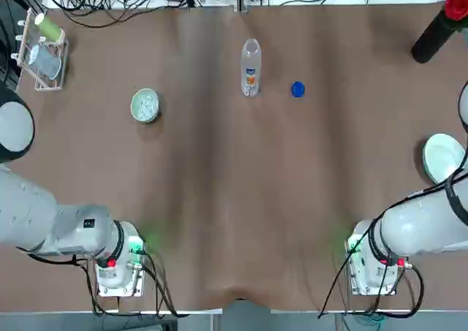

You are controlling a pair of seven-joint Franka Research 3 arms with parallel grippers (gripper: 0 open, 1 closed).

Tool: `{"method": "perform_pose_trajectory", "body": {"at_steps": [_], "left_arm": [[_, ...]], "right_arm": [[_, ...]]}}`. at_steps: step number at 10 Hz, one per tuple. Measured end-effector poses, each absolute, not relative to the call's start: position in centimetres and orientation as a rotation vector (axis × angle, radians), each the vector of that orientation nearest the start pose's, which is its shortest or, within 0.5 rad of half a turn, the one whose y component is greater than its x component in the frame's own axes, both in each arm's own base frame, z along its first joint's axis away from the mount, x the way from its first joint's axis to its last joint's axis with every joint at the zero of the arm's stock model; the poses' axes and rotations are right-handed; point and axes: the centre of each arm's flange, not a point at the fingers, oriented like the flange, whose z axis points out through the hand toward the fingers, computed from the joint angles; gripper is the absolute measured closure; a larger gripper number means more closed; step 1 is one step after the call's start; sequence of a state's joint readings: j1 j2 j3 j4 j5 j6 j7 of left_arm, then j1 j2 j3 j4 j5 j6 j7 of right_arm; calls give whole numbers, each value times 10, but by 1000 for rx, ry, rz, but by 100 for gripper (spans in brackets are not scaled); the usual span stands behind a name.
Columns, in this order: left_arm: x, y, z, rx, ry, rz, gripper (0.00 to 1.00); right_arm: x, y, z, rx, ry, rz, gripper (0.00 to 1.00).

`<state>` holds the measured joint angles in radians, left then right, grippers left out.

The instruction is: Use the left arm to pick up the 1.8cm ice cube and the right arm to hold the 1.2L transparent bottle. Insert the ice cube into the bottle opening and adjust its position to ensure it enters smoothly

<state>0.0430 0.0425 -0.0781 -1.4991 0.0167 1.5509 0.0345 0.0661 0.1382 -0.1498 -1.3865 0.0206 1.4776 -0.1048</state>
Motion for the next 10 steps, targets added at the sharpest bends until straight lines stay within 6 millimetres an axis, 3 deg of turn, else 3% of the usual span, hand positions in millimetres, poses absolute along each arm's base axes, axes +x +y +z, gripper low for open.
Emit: {"method": "perform_pose_trajectory", "body": {"at_steps": [5,7,8,10], "left_arm": [[566,-17,633,-3128,109,-15,1],[568,-18,630,-3148,110,-28,1],[569,-19,622,-3153,110,-17,1],[574,-19,593,-3157,109,-16,1]], "right_arm": [[594,-32,611,-3135,-73,82,0],[611,-19,589,-3088,-194,54,0],[623,4,573,-3043,-250,29,0],[641,69,545,-2960,-356,-11,0]]}}
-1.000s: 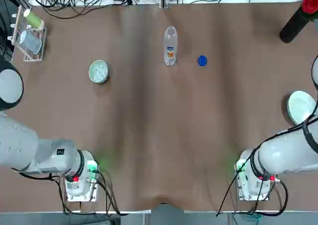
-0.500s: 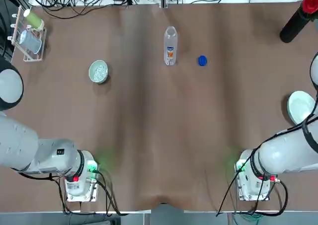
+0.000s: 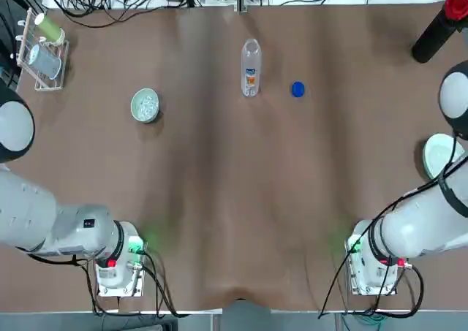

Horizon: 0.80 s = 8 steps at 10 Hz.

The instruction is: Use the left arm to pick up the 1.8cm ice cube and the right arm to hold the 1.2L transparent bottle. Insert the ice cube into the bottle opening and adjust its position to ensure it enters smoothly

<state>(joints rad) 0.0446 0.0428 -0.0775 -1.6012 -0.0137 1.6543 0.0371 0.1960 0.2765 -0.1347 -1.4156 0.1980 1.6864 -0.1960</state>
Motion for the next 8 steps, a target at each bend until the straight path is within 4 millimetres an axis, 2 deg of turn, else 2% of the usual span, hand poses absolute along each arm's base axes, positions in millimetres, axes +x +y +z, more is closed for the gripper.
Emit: {"method": "perform_pose_trajectory", "body": {"at_steps": [1,3,5,6,8], "left_arm": [[575,-19,576,-3156,107,-31,1],[570,-19,534,-3153,103,-60,2],[561,-20,491,-3153,100,-38,3],[556,-24,471,-3153,103,-25,4],[543,-46,424,-3153,110,-17,4]], "right_arm": [[645,90,532,-2908,-401,-12,0],[649,103,502,-2789,-600,-30,0],[644,116,449,-2566,-788,-98,0],[640,122,430,-2450,-892,-158,0],[635,138,404,-2263,-1009,-347,0]]}}
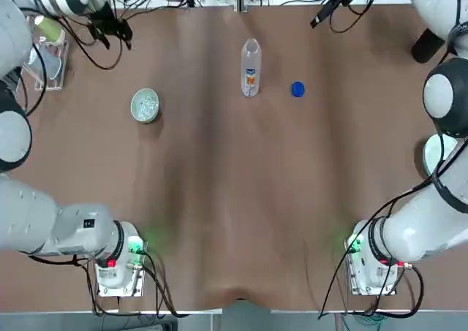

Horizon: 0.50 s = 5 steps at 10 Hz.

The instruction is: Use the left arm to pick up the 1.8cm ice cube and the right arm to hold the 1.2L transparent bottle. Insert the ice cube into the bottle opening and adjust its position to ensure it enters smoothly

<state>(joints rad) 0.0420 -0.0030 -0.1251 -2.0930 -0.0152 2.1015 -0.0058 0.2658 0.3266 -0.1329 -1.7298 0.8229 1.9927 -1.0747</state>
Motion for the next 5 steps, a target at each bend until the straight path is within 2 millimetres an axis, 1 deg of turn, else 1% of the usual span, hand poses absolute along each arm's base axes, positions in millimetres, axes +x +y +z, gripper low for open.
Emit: {"method": "perform_pose_trajectory", "body": {"at_steps": [1,2,3,5], "left_arm": [[533,-52,399,-3152,123,-4,4],[525,-52,376,-3151,124,11,4],[519,-51,357,-3152,121,30,5],[518,-50,321,-3158,119,46,5]], "right_arm": [[629,153,389,-2179,-1074,-461,0],[621,166,370,-2104,-1097,-555,0],[610,175,347,-2014,-1102,-642,0],[593,184,293,-1862,-1151,-778,0]]}}
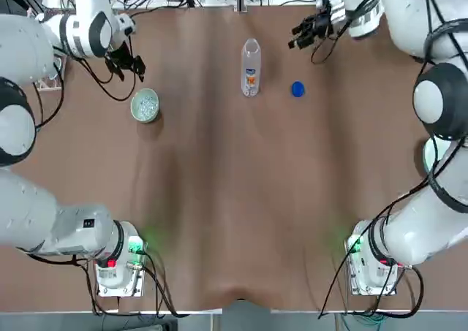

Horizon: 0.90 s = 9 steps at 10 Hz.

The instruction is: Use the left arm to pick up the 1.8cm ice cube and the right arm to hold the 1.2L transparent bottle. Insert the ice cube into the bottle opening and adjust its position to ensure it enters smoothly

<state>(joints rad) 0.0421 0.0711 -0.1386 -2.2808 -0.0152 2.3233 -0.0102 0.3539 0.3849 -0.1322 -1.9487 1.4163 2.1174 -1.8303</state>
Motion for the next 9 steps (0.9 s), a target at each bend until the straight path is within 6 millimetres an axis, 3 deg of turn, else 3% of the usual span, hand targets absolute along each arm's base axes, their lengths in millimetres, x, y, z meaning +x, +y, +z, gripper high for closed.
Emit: {"method": "perform_pose_trajectory", "body": {"at_steps": [4,7,9], "left_arm": [[514,-50,243,-3174,115,78,5],[505,-51,223,-3172,124,119,6],[503,-51,209,-3176,125,123,6]], "right_arm": [[573,218,205,-1579,-1178,-928,0],[580,251,186,-1470,-1213,-1058,0],[586,261,162,-1424,-1198,-1129,0]]}}
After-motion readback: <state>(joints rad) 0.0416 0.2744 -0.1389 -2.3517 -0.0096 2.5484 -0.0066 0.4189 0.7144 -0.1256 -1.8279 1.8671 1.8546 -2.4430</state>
